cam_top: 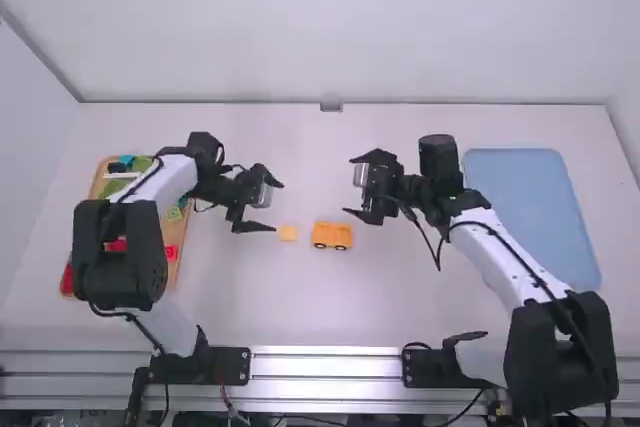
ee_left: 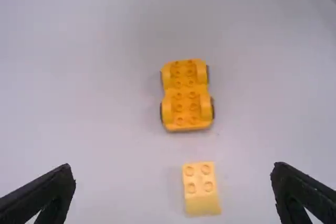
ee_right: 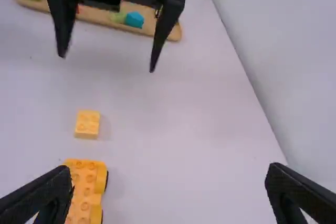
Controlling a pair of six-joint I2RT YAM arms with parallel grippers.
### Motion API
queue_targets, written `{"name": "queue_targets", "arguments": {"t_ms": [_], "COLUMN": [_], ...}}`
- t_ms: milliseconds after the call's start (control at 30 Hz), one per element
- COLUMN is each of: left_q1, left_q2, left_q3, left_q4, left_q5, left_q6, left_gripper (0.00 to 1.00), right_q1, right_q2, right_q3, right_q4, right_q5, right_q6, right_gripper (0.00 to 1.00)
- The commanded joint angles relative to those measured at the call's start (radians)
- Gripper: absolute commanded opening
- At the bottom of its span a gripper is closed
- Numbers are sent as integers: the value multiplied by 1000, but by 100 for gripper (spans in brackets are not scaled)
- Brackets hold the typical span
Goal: Assemble lego blocks to make yellow taxi
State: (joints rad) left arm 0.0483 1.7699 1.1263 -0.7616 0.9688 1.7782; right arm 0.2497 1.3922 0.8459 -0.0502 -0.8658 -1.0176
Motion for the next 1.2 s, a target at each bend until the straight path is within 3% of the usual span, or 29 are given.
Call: {"name": "queue_targets", "arguments": {"t_ms": [0,167,433,567,667,867,1000,1033,1133,1167], "left_q1": [-3,-7,-9,-9,-9,-21,-22,-22,-22,-22], "left_q2": [21,99,198,237,251,254,254,254,254,254], "left_q3": [-64,-161,-190,-190,-197,-272,-338,-352,-374,-379], "left_q4": [100,376,419,438,434,565,736,768,806,808], "left_q5": [46,93,90,90,90,86,88,88,89,87], "left_q6": [-139,-378,-325,-323,-302,-300,-442,-464,-478,-478], "left_gripper": [99,99,99,99,99,100,96,89,82,74], "right_q1": [9,35,39,-4,-37,-61,-60,-59,-60,-60], "right_q2": [9,8,30,104,169,216,240,249,262,264], "right_q3": [-10,-10,-10,-19,-23,-23,-23,-23,-23,-23], "right_q4": [3,31,-13,-54,3,36,13,9,10,9], "right_q5": [-32,-32,-35,-152,-287,-317,-286,-288,-294,-294], "right_q6": [23,35,86,86,87,87,87,87,87,87], "right_gripper": [98,98,98,98,98,98,98,98,98,98]}}
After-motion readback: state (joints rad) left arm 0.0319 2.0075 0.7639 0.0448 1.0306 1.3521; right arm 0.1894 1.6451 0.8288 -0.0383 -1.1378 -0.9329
